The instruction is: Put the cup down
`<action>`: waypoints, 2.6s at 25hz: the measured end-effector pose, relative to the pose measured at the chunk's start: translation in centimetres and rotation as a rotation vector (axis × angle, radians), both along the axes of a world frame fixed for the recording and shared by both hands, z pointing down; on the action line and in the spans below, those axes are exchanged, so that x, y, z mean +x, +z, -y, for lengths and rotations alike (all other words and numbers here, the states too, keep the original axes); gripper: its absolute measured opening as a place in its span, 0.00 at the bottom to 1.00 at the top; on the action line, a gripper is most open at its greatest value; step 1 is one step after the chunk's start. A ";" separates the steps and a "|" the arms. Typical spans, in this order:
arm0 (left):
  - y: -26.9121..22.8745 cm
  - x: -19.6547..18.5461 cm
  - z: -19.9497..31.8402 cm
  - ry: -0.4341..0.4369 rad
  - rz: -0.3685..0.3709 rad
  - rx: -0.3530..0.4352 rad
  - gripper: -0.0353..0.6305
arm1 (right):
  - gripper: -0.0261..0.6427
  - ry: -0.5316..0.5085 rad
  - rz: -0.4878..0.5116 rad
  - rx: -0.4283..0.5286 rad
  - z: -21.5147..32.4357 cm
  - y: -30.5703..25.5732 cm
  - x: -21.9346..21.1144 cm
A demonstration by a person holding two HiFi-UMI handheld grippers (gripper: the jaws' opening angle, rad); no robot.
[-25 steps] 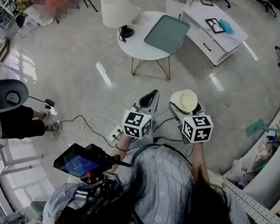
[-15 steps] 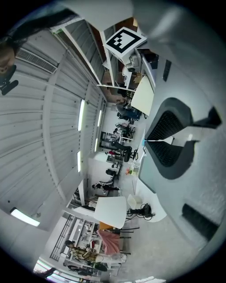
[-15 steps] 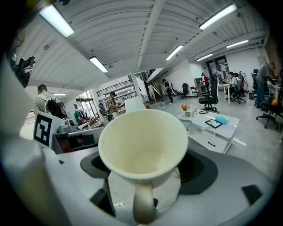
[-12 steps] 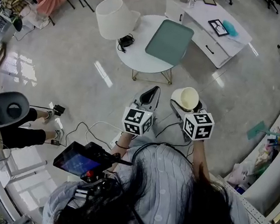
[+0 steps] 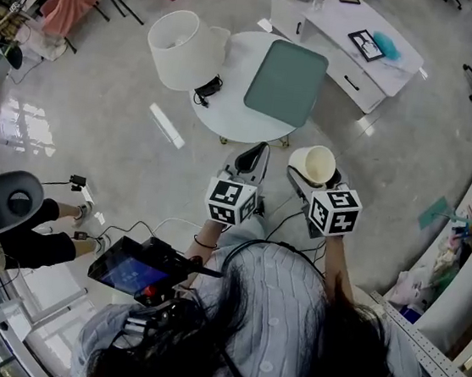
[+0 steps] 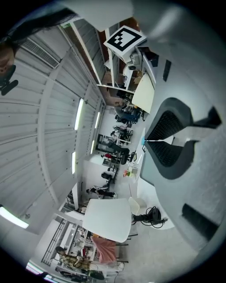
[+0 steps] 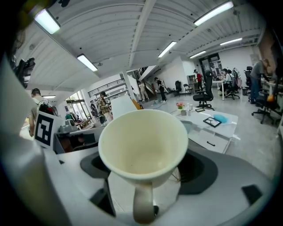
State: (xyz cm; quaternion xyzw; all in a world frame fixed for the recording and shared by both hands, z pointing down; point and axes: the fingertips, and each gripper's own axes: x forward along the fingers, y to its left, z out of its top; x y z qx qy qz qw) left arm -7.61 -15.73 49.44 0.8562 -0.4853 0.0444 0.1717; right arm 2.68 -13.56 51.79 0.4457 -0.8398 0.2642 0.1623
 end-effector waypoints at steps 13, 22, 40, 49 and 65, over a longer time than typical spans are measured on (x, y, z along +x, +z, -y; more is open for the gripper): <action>0.5 -0.7 3.4 0.090 -0.025 0.000 0.08 | 0.64 0.079 -0.036 -0.023 2.3 1.1 -0.8; 0.6 -2.8 3.0 0.052 -0.034 -0.007 0.08 | 0.64 0.083 -0.047 -0.010 2.8 0.4 -1.4; 1.5 -3.1 6.0 0.012 -0.026 -0.027 0.08 | 0.64 0.075 -0.077 -0.040 8.2 3.4 0.0; 2.1 -1.5 10.0 0.022 -0.011 -0.051 0.08 | 0.64 0.013 -0.126 -0.089 12.7 7.4 -0.5; 5.0 1.0 15.8 0.078 0.027 -0.125 0.08 | 0.64 -0.048 -0.207 -0.172 18.6 15.1 -1.6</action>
